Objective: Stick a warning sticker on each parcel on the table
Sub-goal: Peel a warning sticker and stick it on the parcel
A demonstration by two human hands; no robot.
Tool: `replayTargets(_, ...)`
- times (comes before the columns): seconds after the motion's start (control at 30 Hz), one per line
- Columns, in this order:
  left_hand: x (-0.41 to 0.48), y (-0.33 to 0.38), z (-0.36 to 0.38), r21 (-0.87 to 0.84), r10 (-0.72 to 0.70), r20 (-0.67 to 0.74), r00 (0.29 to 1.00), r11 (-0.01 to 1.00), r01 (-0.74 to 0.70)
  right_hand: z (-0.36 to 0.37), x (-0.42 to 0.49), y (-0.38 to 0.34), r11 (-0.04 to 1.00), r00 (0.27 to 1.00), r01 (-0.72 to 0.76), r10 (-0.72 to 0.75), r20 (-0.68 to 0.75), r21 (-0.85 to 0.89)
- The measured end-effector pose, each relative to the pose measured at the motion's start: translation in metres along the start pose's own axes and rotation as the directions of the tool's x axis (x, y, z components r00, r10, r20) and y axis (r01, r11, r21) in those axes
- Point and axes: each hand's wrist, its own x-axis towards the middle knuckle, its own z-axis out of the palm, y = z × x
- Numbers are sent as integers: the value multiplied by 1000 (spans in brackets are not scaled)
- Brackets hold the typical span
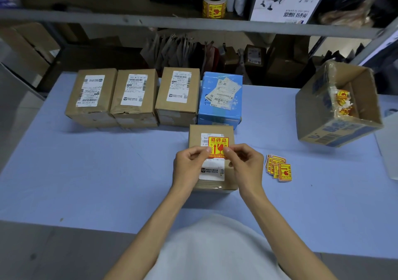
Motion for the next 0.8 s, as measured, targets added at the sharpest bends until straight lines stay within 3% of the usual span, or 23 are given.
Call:
replayTargets(0.1,-2,4,2,199,108,-95,990,976,-88,2,-4,5,998,999,29,-32,-40,-53)
replayTargets(0.23,4,6,-4,216,103,-160,982,974,-67,-5,3,5,1000,993,-18,21,-112,19)
replayTargets(0.43,13,1,-6,180,44,17,999,983,-46,-7,2,10,997,996,-79,80,46,-12)
replayTargets(0.8,12,-11,-7,113,-28,65,998,993,21,-12,-3,14,998,989,-51,55,134,-33)
